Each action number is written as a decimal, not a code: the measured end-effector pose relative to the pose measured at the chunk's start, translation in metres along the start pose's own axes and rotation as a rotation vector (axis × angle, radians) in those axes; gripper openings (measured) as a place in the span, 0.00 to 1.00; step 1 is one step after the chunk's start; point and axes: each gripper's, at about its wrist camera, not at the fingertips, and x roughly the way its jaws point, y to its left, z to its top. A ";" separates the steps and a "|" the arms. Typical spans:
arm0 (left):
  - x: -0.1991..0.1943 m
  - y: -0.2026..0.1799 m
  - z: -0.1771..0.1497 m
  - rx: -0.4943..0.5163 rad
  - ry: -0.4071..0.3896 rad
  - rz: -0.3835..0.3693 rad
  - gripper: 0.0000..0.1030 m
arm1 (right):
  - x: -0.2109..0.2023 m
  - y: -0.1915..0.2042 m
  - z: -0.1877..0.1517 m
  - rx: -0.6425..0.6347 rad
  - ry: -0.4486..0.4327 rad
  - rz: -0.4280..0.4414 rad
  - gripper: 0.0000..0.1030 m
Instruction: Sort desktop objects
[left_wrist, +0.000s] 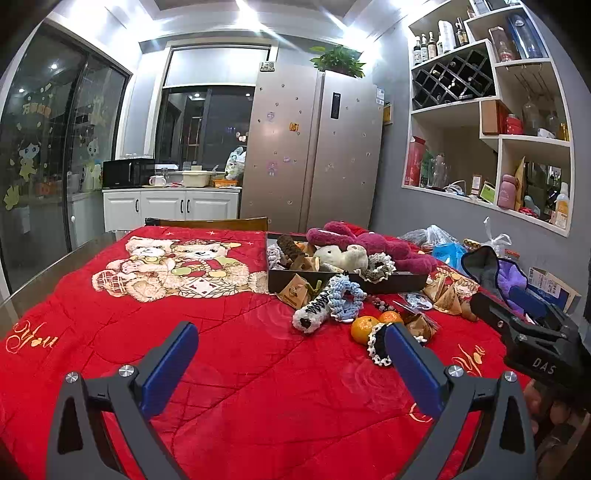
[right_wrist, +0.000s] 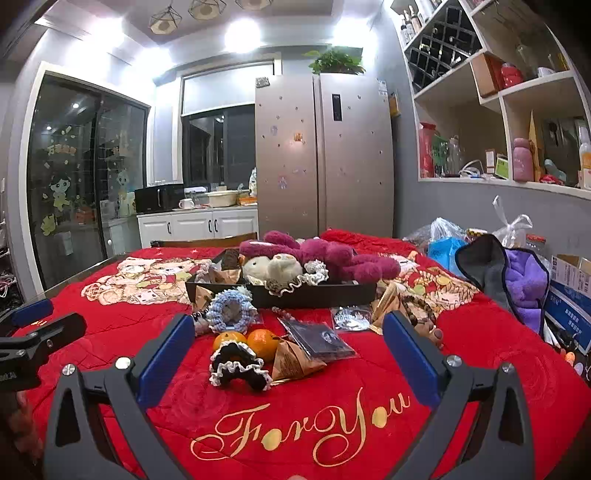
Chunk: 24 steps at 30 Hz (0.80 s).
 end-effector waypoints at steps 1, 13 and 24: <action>0.000 0.000 0.000 -0.002 -0.002 -0.001 1.00 | 0.000 0.000 0.000 -0.001 0.001 -0.002 1.00; 0.002 -0.003 0.000 0.009 0.017 -0.005 1.00 | 0.002 0.002 -0.002 0.002 0.004 -0.007 1.00; 0.007 0.001 -0.001 -0.003 0.051 0.007 1.00 | 0.003 0.009 -0.002 -0.032 0.012 0.032 1.00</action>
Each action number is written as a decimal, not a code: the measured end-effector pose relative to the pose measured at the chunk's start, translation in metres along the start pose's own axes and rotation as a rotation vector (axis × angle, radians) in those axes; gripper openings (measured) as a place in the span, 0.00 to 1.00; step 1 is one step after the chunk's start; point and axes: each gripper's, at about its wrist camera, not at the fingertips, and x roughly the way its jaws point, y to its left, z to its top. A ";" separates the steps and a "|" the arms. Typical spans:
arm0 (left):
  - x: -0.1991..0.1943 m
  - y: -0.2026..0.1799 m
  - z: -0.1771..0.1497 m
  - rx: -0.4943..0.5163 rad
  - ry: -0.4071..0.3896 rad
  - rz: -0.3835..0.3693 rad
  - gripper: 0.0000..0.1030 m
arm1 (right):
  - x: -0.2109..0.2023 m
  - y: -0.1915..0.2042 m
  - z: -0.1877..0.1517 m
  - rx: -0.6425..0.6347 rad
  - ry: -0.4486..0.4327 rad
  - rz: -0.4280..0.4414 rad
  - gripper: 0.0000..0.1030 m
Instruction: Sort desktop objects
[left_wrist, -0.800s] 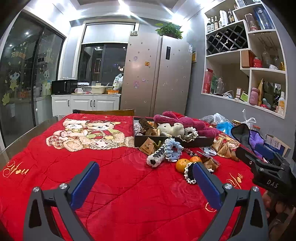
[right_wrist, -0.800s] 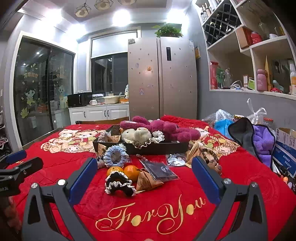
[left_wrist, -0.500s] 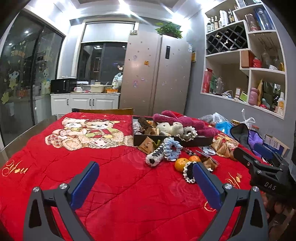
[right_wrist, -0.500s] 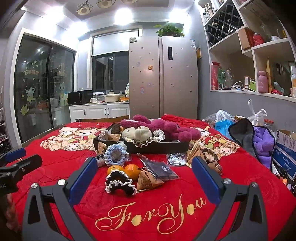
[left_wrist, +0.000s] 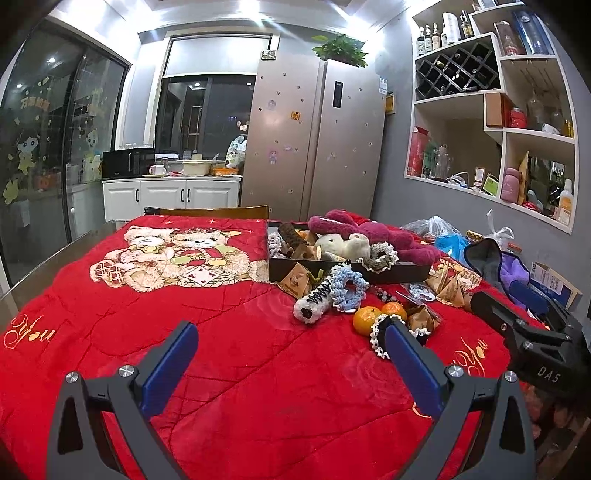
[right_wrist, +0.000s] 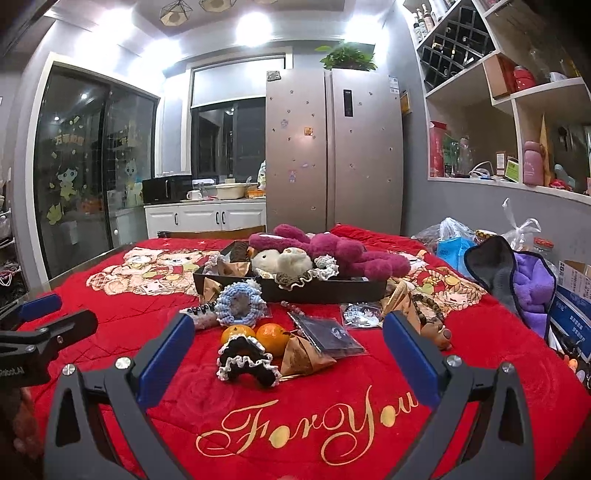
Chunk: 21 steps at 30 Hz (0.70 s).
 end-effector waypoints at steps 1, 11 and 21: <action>0.001 0.000 0.000 -0.001 0.004 0.000 1.00 | 0.000 0.000 0.000 0.002 0.000 0.000 1.00; 0.005 0.004 0.001 -0.024 0.031 -0.020 1.00 | 0.002 -0.002 0.000 0.002 0.007 0.020 1.00; 0.005 0.003 0.001 -0.014 0.030 -0.029 1.00 | 0.004 -0.012 0.000 0.057 0.013 0.019 1.00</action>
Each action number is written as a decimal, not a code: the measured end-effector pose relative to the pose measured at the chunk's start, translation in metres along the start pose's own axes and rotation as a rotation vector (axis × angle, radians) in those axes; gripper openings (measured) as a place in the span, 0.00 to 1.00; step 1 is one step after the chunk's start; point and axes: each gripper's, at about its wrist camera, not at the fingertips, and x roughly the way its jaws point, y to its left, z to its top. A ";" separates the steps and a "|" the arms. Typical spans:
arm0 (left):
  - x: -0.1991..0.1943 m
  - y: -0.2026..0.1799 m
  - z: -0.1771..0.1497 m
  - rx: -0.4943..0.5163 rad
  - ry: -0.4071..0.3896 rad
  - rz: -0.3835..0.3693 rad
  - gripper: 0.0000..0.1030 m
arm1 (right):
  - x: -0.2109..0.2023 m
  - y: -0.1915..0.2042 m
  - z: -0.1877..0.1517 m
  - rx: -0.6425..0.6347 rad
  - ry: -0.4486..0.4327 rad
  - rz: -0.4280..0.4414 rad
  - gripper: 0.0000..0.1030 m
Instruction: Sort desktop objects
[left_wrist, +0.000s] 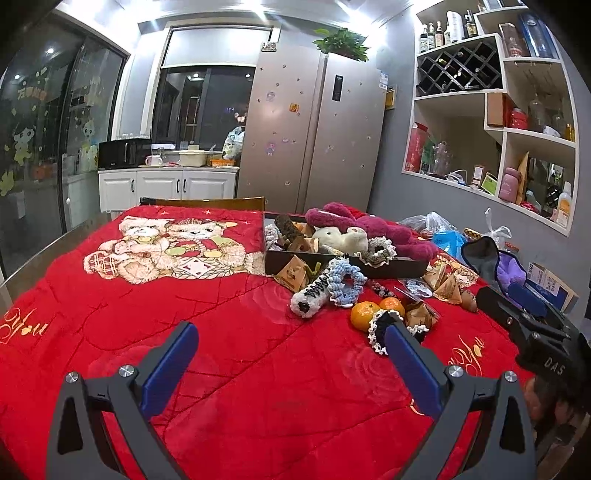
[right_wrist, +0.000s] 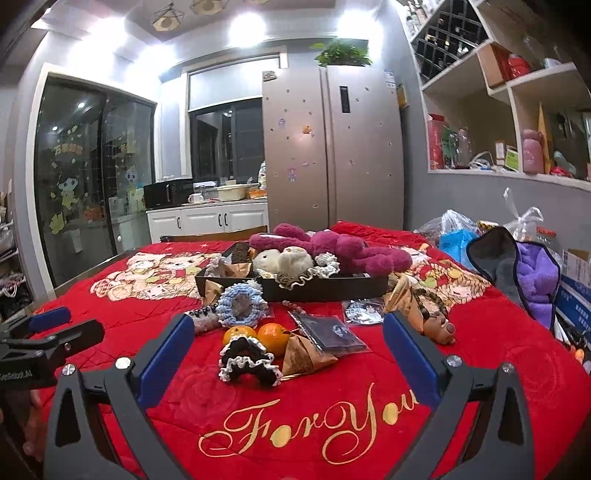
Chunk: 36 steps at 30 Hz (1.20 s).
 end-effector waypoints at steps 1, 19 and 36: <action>0.002 -0.001 0.000 0.005 0.006 -0.012 1.00 | 0.000 -0.002 0.000 0.010 0.003 0.001 1.00; 0.031 -0.039 0.058 0.041 0.023 -0.147 1.00 | 0.006 -0.058 0.036 0.166 0.013 -0.066 1.00; 0.143 -0.077 0.066 0.131 0.131 -0.167 1.00 | 0.092 -0.110 0.059 0.112 0.109 -0.077 0.99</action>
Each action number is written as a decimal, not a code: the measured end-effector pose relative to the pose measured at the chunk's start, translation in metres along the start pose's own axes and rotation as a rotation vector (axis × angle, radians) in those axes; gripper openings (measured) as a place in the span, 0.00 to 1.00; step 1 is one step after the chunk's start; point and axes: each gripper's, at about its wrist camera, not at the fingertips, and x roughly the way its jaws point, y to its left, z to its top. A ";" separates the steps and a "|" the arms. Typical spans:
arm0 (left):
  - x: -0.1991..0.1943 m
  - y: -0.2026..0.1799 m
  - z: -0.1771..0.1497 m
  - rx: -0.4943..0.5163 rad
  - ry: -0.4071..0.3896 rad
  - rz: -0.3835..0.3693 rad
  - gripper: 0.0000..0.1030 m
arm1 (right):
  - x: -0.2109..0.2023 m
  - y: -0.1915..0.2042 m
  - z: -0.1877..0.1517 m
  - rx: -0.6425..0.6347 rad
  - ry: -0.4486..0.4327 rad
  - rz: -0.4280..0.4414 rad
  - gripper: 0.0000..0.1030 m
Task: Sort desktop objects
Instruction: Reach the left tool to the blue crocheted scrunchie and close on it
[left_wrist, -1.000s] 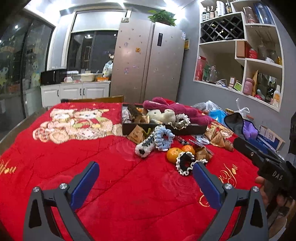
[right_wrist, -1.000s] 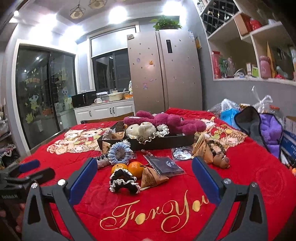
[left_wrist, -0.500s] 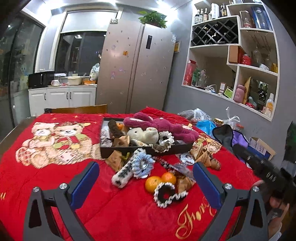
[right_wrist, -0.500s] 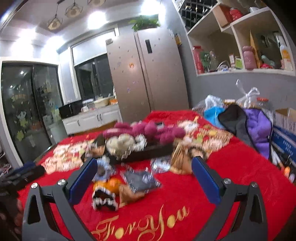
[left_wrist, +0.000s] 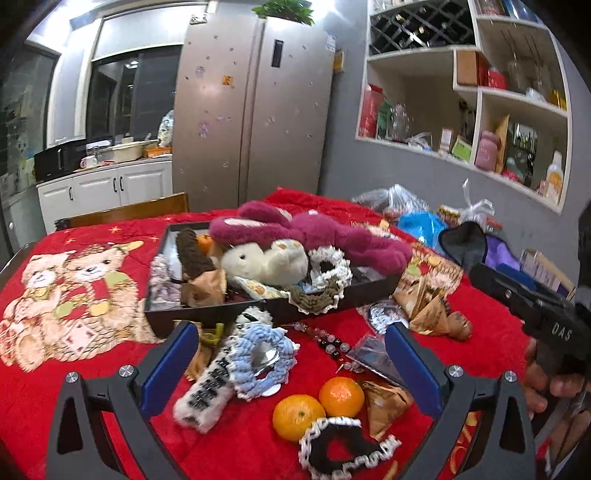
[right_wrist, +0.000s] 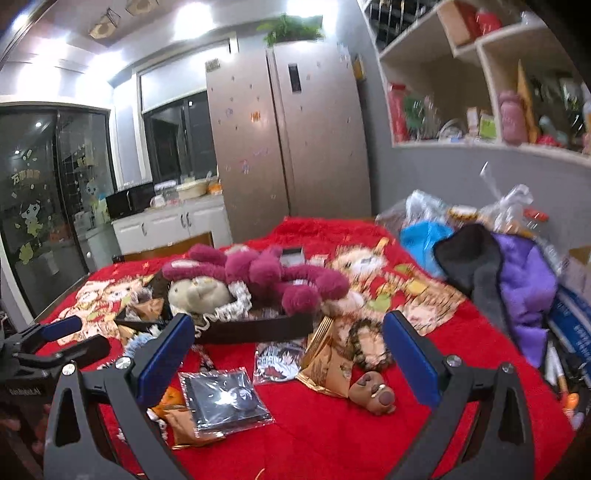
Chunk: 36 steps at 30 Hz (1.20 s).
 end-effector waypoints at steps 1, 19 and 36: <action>0.008 -0.001 0.000 0.011 0.015 -0.006 1.00 | 0.009 -0.001 0.000 -0.003 0.019 0.007 0.97; 0.062 0.017 -0.008 -0.057 0.191 -0.043 1.00 | 0.088 -0.026 -0.027 0.109 0.273 0.024 0.86; 0.054 0.024 -0.008 -0.042 0.182 0.111 0.36 | 0.092 -0.022 -0.032 0.079 0.323 -0.017 0.26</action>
